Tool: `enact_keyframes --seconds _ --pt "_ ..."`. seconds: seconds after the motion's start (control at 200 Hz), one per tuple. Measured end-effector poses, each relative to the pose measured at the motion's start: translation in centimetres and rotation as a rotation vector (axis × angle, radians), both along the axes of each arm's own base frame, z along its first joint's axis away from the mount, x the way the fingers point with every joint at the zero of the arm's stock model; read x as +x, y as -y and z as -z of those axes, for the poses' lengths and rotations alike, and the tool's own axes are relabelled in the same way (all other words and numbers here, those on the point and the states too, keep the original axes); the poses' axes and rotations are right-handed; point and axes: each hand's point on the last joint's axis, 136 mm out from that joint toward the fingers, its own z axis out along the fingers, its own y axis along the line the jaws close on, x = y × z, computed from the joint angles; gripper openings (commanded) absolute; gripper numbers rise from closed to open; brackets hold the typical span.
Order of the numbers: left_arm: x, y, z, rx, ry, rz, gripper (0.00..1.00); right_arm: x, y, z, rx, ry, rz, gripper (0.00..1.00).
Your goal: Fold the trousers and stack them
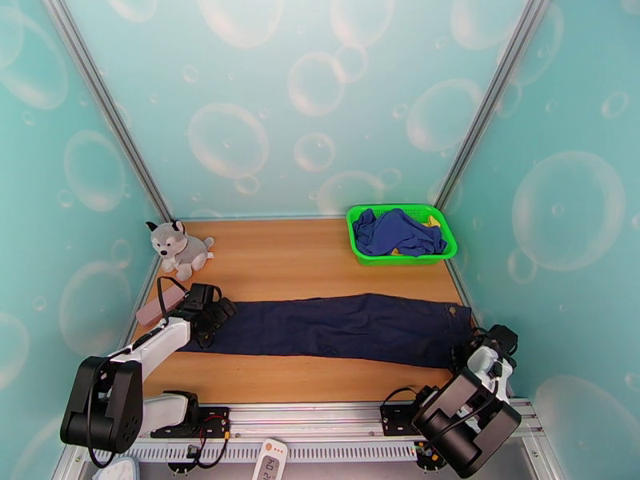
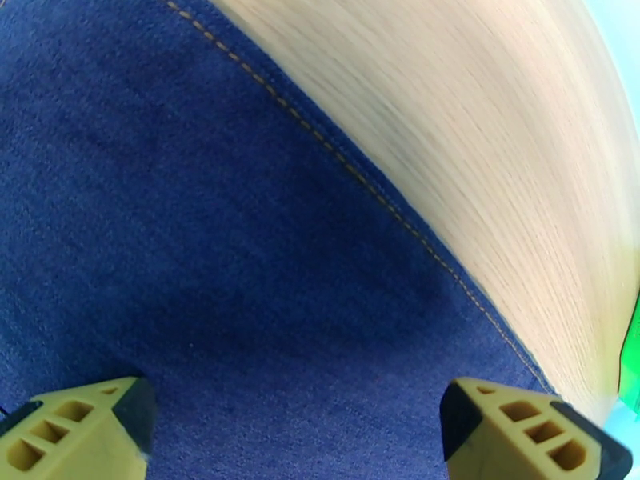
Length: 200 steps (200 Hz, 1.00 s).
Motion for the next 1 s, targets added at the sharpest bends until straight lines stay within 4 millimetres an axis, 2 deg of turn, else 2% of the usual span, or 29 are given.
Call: enact_keyframes --seconds 0.195,0.29,0.365,0.435,0.535,0.595,0.84,1.0 --pt "0.0 0.0 -0.1 -0.001 0.005 0.0 0.99 0.5 0.2 -0.5 -0.014 0.01 -0.012 0.0" --pt "0.0 0.0 -0.1 -0.001 0.006 0.0 1.0 2.3 0.2 -1.9 -0.063 0.061 -0.074 0.0" --pt "0.0 0.0 -0.1 -0.001 0.007 0.0 0.99 4.7 0.5 -4.5 -0.13 0.122 -0.142 0.0" --pt "0.0 0.0 -0.1 -0.002 0.007 0.0 0.99 7.9 0.5 -8.0 -0.21 0.204 -0.227 0.0" --pt "-0.1 0.0 -0.1 -0.002 0.006 -0.001 0.99 12.3 -0.1 -12.7 -0.302 0.333 -0.335 0.0" --pt "-0.1 0.0 -0.1 -0.001 0.006 0.001 0.99 14.3 -0.4 -14.7 -0.329 0.401 -0.383 0.0" --pt "0.0 -0.6 0.0 -0.01 0.015 -0.015 0.99 19.3 -1.0 -18.1 -0.339 0.584 -0.54 0.02" --pt "0.1 -0.7 -0.1 -0.017 0.022 -0.019 0.99 21.8 -2.2 -21.9 -0.382 0.72 -0.672 0.0"
